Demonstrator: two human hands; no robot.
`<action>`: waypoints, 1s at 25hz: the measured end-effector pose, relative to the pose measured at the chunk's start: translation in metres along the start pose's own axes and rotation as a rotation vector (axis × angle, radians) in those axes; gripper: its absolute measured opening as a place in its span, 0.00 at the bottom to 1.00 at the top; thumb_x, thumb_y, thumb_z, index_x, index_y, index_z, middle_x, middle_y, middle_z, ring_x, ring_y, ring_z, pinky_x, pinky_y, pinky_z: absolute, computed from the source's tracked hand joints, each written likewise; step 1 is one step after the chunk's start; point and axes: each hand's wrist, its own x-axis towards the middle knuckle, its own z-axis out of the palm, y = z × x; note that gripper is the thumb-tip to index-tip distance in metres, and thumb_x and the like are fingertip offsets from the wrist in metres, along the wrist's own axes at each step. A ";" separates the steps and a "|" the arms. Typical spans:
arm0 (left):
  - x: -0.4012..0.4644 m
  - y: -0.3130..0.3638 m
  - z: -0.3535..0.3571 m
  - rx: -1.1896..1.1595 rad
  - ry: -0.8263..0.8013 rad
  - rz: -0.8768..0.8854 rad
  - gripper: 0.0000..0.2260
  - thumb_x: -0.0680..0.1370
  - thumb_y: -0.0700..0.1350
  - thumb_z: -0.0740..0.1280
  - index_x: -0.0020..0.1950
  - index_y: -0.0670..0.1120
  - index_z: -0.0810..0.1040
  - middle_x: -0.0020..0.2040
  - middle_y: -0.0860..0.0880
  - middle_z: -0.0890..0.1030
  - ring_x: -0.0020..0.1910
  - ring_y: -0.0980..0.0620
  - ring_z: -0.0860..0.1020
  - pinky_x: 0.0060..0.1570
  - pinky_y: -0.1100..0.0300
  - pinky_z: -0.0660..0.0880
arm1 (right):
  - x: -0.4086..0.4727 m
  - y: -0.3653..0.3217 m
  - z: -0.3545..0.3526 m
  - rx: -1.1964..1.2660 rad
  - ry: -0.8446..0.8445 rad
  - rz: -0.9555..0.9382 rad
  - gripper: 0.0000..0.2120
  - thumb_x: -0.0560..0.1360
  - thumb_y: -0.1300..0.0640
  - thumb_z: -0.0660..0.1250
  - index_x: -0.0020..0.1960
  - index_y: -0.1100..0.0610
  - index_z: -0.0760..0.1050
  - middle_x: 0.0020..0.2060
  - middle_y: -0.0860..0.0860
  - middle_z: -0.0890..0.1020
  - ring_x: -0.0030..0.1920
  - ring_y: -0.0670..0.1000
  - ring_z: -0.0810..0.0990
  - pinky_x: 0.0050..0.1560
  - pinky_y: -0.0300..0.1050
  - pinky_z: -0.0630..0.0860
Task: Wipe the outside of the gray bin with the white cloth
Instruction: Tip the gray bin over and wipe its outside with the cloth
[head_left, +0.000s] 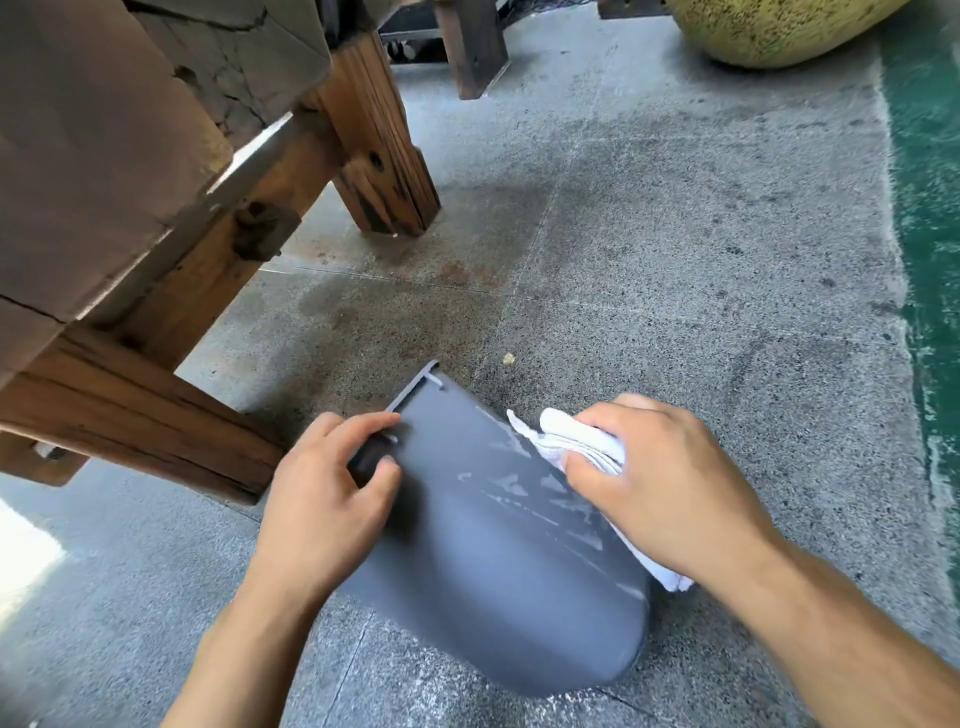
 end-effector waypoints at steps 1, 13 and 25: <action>0.000 0.000 0.000 -0.023 0.015 -0.023 0.12 0.74 0.42 0.72 0.53 0.56 0.84 0.40 0.57 0.80 0.40 0.60 0.77 0.43 0.75 0.67 | 0.002 0.002 -0.002 -0.008 0.004 0.009 0.09 0.74 0.45 0.67 0.50 0.48 0.79 0.43 0.46 0.77 0.45 0.51 0.78 0.47 0.50 0.77; 0.008 0.009 0.000 -0.127 -0.183 -0.081 0.17 0.80 0.54 0.67 0.34 0.48 0.77 0.27 0.49 0.74 0.30 0.55 0.71 0.33 0.58 0.67 | -0.010 -0.023 0.046 0.235 0.004 -0.438 0.14 0.77 0.61 0.69 0.60 0.48 0.78 0.50 0.48 0.76 0.51 0.53 0.77 0.52 0.55 0.75; 0.025 -0.004 -0.003 -0.097 -0.201 -0.015 0.17 0.80 0.51 0.69 0.36 0.42 0.79 0.34 0.47 0.77 0.37 0.43 0.76 0.41 0.51 0.71 | -0.030 -0.007 0.075 0.069 -0.172 -0.638 0.26 0.68 0.66 0.57 0.56 0.47 0.83 0.58 0.48 0.78 0.60 0.51 0.74 0.59 0.52 0.75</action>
